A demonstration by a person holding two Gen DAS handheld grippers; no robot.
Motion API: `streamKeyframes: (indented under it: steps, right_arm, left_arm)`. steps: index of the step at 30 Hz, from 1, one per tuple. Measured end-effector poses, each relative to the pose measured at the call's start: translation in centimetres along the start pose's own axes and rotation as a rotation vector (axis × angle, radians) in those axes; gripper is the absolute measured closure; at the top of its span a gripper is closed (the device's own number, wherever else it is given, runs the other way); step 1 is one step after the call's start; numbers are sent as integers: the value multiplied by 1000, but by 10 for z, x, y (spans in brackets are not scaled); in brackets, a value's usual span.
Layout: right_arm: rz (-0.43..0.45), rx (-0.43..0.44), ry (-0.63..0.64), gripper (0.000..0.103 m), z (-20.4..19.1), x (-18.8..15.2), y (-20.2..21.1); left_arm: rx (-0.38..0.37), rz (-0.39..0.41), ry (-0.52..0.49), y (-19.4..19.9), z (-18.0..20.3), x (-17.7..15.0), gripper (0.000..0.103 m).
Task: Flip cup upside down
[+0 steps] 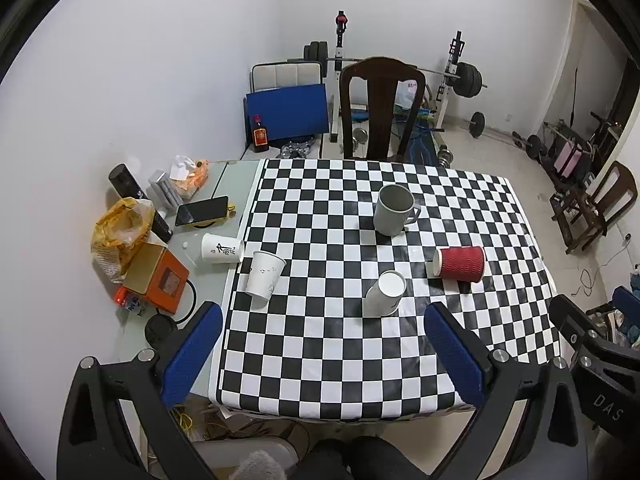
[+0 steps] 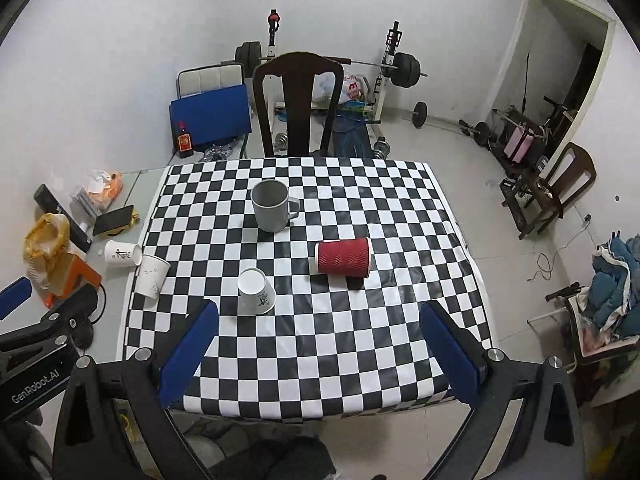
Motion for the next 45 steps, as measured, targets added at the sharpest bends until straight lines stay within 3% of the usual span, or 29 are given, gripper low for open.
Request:
streamKeyframes:
  steps: [10,21,45]
  right_arm:
    - [36,0,8,1,3,0,35]
    - [-21,-4,-1,1,9,-6,43]
    - [-87,12,6,1,4,-15,26]
  left_arm:
    - [4,12,1,15,1,-1,0]
    - [56,-76,4,22,-2,-13,0]
    - [54,-101,6,19,-3,-21,0]
Point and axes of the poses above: each gripper's, at about its wrist camera, not at the fingertips, and y roughly against the way its jaws point, z to its right, x to its top, the point moved 9 cm from there along -y, roughly the way its jaws point, and after that the axes turned 5 degrees about -z, right-handed, at the moved point
